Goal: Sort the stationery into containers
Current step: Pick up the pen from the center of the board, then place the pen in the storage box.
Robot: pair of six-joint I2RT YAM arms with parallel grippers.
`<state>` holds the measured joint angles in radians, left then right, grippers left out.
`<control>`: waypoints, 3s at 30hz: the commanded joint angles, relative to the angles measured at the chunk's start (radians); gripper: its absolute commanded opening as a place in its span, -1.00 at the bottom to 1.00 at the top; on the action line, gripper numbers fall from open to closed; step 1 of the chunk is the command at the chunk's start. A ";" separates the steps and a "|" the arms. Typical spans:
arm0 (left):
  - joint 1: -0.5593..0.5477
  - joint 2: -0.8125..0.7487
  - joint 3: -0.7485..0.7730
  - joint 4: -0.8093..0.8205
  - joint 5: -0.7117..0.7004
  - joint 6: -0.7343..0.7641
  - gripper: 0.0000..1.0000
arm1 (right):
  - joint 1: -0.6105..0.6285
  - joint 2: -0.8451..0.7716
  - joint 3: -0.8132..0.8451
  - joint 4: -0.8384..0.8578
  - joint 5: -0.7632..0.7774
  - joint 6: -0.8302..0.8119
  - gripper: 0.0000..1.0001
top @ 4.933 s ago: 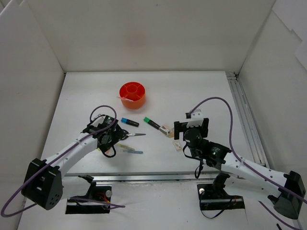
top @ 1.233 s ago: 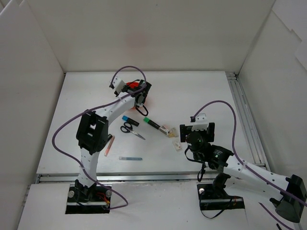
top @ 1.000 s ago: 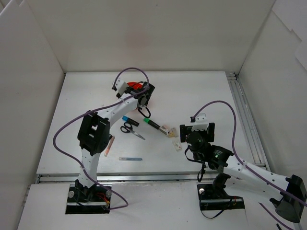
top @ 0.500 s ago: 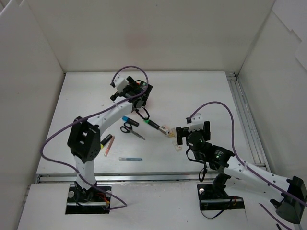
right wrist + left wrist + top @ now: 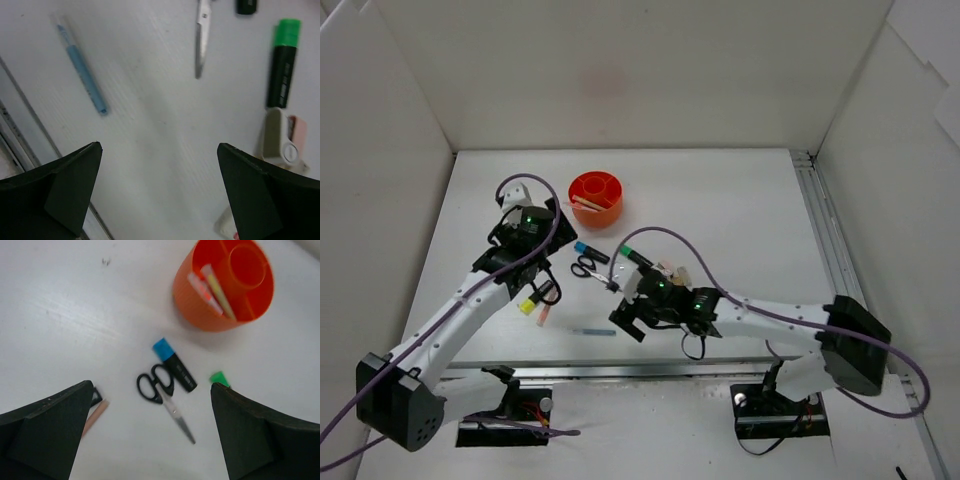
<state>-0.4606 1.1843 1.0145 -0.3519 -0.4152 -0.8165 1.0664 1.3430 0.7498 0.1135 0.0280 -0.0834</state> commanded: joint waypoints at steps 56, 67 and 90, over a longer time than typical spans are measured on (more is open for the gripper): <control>0.208 -0.403 -0.393 -0.176 0.256 0.004 0.99 | -0.356 0.392 0.591 0.359 -0.821 -0.489 -1.00; 0.217 -0.327 -0.378 -0.211 0.286 -0.023 0.99 | -0.456 0.677 0.864 0.616 -1.053 -0.300 -0.99; 0.235 -0.288 -0.390 -0.220 0.302 -0.007 0.99 | -0.510 1.029 1.181 0.698 -1.068 -0.220 -0.89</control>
<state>-0.2333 0.8829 0.6044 -0.5823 -0.1120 -0.8375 0.5694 2.4031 1.8660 0.6949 -1.0138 -0.3035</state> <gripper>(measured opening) 0.996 0.128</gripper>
